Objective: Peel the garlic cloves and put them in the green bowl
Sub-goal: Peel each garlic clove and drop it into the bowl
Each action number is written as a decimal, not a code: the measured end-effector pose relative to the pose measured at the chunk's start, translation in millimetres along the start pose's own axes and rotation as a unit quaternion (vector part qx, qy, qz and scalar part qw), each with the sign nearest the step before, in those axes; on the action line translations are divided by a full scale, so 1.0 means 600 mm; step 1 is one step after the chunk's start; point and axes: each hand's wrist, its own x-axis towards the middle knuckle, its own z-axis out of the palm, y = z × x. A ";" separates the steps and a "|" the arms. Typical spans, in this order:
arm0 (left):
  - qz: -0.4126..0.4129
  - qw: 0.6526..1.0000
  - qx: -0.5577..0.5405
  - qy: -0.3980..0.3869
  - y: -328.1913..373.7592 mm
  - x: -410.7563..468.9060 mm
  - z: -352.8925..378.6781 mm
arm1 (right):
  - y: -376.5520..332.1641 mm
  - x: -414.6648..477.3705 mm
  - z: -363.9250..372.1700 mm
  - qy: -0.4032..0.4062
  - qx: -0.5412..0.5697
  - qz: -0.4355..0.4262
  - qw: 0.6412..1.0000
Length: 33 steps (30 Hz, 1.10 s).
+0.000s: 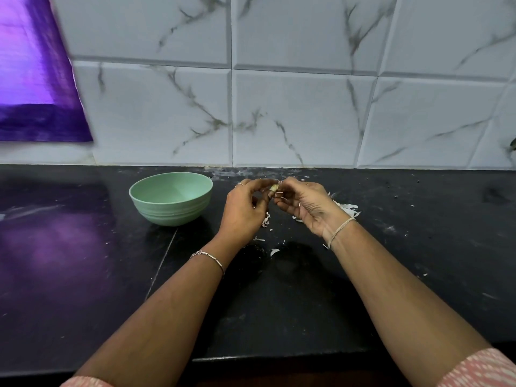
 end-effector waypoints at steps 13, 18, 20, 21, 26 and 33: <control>0.032 0.990 0.132 -0.025 0.014 -0.012 -0.008 | 0.007 0.003 0.004 0.042 -0.049 -0.029 0.997; 0.044 0.991 0.123 -0.012 0.013 -0.012 -0.003 | 0.006 0.003 0.008 0.035 0.021 0.000 0.999; 0.039 0.997 0.072 -0.008 0.008 -0.009 0.000 | 0.007 0.003 0.009 0.032 0.024 0.000 0.999; 0.033 0.998 0.051 -0.006 0.006 -0.008 0.000 | 0.006 0.003 0.008 0.029 0.016 -0.006 0.999; 0.020 0.999 0.017 0.023 0.001 -0.004 -0.003 | 0.000 -0.001 0.003 -0.012 0.002 -0.020 1.000; 0.016 0.997 0.081 0.012 0.005 -0.008 -0.008 | 0.004 -0.001 0.001 -0.005 -0.062 -0.044 0.997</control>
